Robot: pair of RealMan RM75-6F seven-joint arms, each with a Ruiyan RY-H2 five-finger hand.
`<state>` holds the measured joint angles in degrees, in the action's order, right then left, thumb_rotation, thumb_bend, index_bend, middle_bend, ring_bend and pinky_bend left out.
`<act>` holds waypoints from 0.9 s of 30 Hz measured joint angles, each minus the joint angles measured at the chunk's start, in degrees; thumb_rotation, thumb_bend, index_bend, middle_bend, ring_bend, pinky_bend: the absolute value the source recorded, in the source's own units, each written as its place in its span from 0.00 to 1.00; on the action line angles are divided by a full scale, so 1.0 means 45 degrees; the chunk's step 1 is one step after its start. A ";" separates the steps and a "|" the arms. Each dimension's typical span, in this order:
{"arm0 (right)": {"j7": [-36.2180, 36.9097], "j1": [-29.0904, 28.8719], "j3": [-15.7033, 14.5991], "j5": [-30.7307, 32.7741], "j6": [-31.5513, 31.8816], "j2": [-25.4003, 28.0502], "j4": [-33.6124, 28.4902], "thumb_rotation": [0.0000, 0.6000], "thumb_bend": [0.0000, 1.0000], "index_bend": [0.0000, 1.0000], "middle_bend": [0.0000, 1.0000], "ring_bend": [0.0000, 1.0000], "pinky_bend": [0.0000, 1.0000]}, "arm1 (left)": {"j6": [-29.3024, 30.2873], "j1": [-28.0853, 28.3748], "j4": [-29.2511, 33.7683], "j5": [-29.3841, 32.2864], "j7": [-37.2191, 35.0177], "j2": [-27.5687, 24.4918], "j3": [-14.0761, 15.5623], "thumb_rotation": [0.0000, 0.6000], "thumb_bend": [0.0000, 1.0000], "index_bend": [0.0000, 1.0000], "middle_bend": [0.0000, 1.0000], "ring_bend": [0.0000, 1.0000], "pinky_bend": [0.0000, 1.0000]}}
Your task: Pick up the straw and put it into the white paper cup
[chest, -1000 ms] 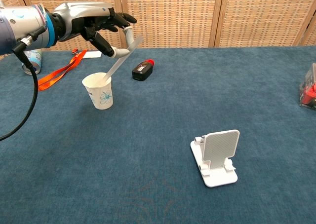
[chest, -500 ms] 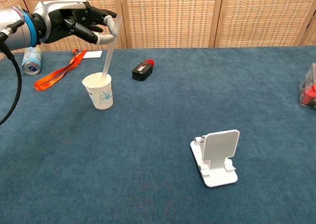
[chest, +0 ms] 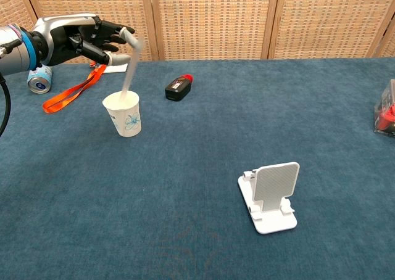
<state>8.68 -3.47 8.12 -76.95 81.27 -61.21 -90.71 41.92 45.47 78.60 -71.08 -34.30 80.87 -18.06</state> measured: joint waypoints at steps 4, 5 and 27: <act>-0.0055 -0.0023 -0.0016 0.0001 -0.0045 -0.0015 0.0002 1.00 0.05 0.04 0.00 0.00 0.00 | -0.0016 -0.0029 -0.0190 -0.0236 -0.0376 0.0009 0.0132 1.00 0.26 0.00 0.00 0.00 0.00; -0.0075 -0.0028 -0.0023 -0.0004 -0.0053 -0.0021 0.0002 1.00 0.05 0.04 0.00 0.00 0.00 | 0.0003 -0.0048 -0.0229 -0.0258 -0.0460 0.0013 0.0149 1.00 0.26 0.00 0.00 0.00 0.00; -0.0397 -0.0004 -0.0027 -0.0147 0.0230 -0.0120 -0.0054 1.00 0.05 0.04 0.00 0.00 0.00 | 0.2640 -0.1387 0.0391 -0.0863 0.0627 -0.0793 0.0602 1.00 0.24 0.00 0.00 0.00 0.00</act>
<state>6.89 -3.49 8.00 -77.61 82.31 -61.75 -90.95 53.79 39.22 80.36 -74.97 -31.48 77.30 -15.35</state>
